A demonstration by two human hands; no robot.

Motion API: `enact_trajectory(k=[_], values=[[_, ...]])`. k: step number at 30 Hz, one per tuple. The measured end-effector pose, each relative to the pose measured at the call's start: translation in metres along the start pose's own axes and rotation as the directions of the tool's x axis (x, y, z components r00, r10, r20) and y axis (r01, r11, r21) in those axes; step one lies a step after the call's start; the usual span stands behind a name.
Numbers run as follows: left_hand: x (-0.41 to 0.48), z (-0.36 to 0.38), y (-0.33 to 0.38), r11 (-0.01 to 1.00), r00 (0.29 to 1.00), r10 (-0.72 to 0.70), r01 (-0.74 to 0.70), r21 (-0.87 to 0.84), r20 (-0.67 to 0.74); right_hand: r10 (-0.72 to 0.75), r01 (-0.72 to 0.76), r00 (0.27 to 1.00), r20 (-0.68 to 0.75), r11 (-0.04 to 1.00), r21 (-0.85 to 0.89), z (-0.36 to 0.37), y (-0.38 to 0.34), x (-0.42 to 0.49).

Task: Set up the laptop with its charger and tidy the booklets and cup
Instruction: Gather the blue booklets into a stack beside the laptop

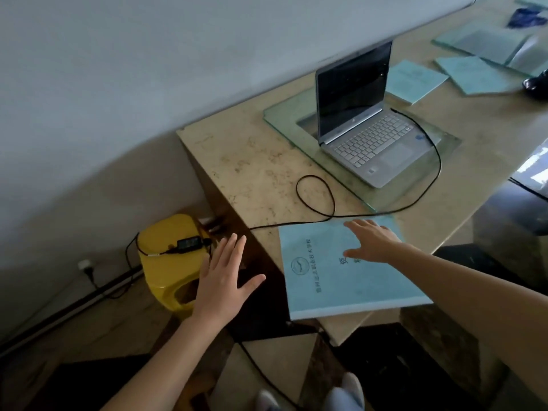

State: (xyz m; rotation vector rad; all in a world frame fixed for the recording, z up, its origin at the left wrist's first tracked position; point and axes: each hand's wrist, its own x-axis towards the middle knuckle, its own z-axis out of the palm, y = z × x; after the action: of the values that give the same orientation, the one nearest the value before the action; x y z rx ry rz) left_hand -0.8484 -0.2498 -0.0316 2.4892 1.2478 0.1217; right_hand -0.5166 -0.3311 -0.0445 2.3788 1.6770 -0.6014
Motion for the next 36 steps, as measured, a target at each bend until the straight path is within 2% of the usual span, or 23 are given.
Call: enact_trajectory(k=[4,6,8,10,14,16,18,20,21,22,24,27,29,31,33,36], values=[[-0.023,0.015,0.019,0.983,0.99,-0.13,0.135,-0.127,0.047,-0.056,0.056,0.998,0.015,0.998,-0.016,0.004,-0.002,0.018],[-0.031,0.03,0.028,0.939,0.964,-0.234,0.258,-0.227,0.126,-0.095,0.097,0.994,0.049,0.995,-0.037,0.005,0.005,0.023],[-0.031,0.043,0.038,0.839,0.9,-0.353,0.425,-0.34,0.256,-0.125,0.129,0.989,0.077,0.991,-0.049,0.008,0.015,0.027],[-0.03,0.054,0.054,0.686,0.815,-0.433,0.575,-0.446,0.384,-0.147,0.15,0.987,0.067,0.988,-0.041,0.012,0.025,0.029],[-0.03,0.078,0.089,0.473,0.685,-0.469,0.728,-0.497,0.557,-0.174,0.175,0.985,0.01,0.984,-0.041,0.016,0.032,0.03],[-0.027,0.086,0.1,0.296,0.622,-0.54,0.771,-0.564,0.567,-0.158,0.157,0.987,0.0,0.985,-0.076,0.018,0.033,0.026],[-0.022,0.09,0.105,-0.009,0.537,-0.634,0.714,-0.7,0.556,-0.134,0.134,0.991,0.006,0.987,-0.093,0.023,0.034,0.018],[-0.019,0.09,0.109,-0.335,0.473,-0.656,0.516,-0.789,0.588,-0.107,0.108,0.994,0.02,0.993,-0.055,0.029,0.036,0.008],[-0.019,0.089,0.112,-0.445,0.484,-0.638,0.404,-0.799,0.599,-0.093,0.094,0.995,0.024,0.995,-0.029,0.032,0.037,0.002],[-0.02,0.087,0.114,-0.503,0.516,-0.617,0.322,-0.802,0.594,-0.082,0.082,0.996,0.027,0.997,-0.012,0.035,0.038,-0.003],[-0.023,0.09,0.124,-0.551,0.577,-0.563,0.271,-0.789,0.592,-0.067,0.067,0.997,0.034,0.998,-0.002,0.04,0.038,-0.012],[-0.038,0.102,0.15,-0.59,0.599,-0.449,0.359,-0.723,0.664,-0.072,0.072,0.996,0.049,0.997,-0.018,0.046,0.035,-0.023],[-0.046,0.107,0.165,-0.578,0.606,-0.41,0.405,-0.708,0.682,-0.07,0.071,0.995,0.067,0.997,-0.013,0.049,0.033,-0.028],[-0.042,0.106,0.175,-0.528,0.613,-0.443,0.412,-0.743,0.654,-0.067,0.067,0.994,0.09,0.998,0.006,0.052,0.033,-0.03],[-0.031,0.098,0.181,-0.494,0.603,-0.493,0.399,-0.772,0.627,-0.058,0.049,0.992,0.115,0.996,0.079,0.052,0.038,-0.031],[-0.014,0.077,0.186,-0.461,0.619,-0.506,0.395,-0.795,0.601,-0.058,-0.002,0.981,0.187,0.953,0.304,0.046,0.045,-0.027]])
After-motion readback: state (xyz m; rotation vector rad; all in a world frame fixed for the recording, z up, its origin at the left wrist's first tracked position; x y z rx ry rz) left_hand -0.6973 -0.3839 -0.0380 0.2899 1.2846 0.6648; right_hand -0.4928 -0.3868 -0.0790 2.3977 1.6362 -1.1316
